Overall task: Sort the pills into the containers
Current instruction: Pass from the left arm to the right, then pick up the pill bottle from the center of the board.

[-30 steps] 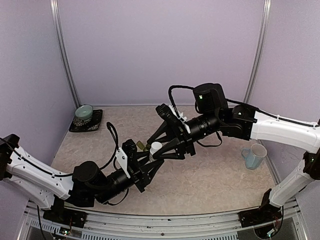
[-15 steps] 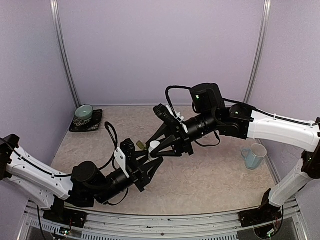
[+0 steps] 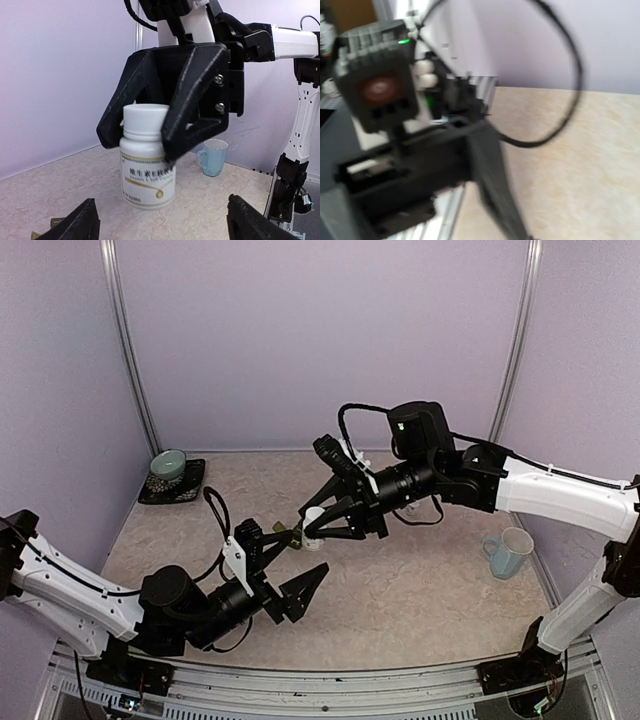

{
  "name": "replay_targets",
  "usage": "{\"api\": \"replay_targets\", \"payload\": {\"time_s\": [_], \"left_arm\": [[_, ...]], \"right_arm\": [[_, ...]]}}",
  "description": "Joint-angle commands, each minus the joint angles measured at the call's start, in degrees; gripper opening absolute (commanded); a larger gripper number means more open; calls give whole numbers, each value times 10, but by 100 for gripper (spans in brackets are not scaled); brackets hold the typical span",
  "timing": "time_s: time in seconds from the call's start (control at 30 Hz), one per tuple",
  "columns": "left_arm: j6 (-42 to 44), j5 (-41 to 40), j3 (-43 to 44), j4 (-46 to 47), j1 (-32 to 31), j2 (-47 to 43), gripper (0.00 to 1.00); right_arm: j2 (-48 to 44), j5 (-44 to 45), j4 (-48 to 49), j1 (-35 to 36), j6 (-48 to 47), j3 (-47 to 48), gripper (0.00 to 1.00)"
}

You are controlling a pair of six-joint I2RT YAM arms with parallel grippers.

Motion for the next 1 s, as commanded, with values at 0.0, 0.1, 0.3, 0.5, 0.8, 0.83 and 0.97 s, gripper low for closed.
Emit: {"api": "replay_targets", "payload": {"time_s": [0.0,0.1,0.3,0.5,0.8,0.83,0.97], "left_arm": [[-6,-26,-26,16,-5,-31,91],[-9,-42,-40,15,-5,-47,97],[-29,-53,-52,-24,11,-72,99],[-64,-74,-63,-39,28,-82,99],[-117,-126,-55,-110,43,-99,99],[-121,-132,-58,-115,43,-104,99],[-140,-143,-76,-126,49,-129,99]], "right_arm": [[-17,24,41,-29,24,-21,18],[-17,49,43,-51,26,-27,18],[-36,93,68,-94,32,-66,18],[-27,147,93,-138,36,-102,18],[-5,250,176,-189,56,-172,17],[-3,257,187,-197,63,-181,17],[7,292,214,-213,78,-207,18]]}}
